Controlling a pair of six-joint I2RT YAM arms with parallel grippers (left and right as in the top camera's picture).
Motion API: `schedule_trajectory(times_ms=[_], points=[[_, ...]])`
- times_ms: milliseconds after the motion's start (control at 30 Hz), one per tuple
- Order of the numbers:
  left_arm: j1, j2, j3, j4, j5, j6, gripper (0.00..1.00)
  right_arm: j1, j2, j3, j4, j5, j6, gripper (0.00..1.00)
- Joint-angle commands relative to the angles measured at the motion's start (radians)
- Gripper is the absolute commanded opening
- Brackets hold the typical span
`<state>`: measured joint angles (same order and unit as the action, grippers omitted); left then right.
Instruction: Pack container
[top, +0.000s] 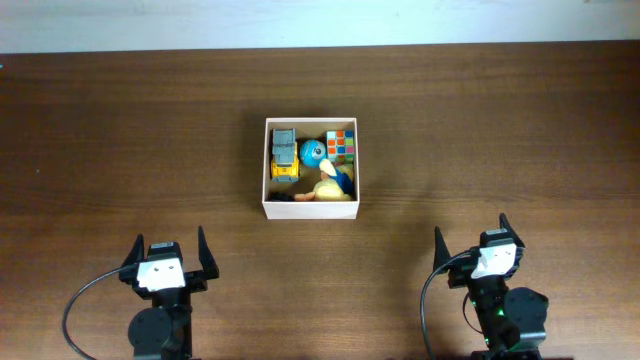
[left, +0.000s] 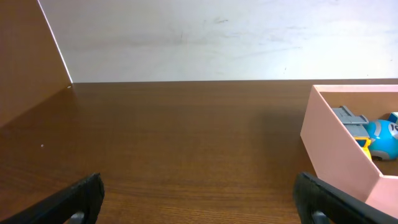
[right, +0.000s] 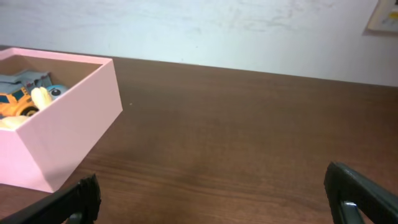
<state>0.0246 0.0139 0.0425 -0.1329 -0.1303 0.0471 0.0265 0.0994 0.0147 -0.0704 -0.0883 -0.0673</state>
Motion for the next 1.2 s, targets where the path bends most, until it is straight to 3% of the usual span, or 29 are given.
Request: schedule_trajectory(times_ms=[0, 1167], points=[[-0.004, -0.009, -0.006, 0.001, 0.011, -0.01, 0.99, 0.008, -0.064, -0.009, -0.001, 0.011, -0.004, 0.99], [-0.004, -0.009, -0.006, 0.001, 0.01, -0.01, 0.99, 0.006, -0.096, -0.009, 0.0, 0.016, -0.004, 0.99]])
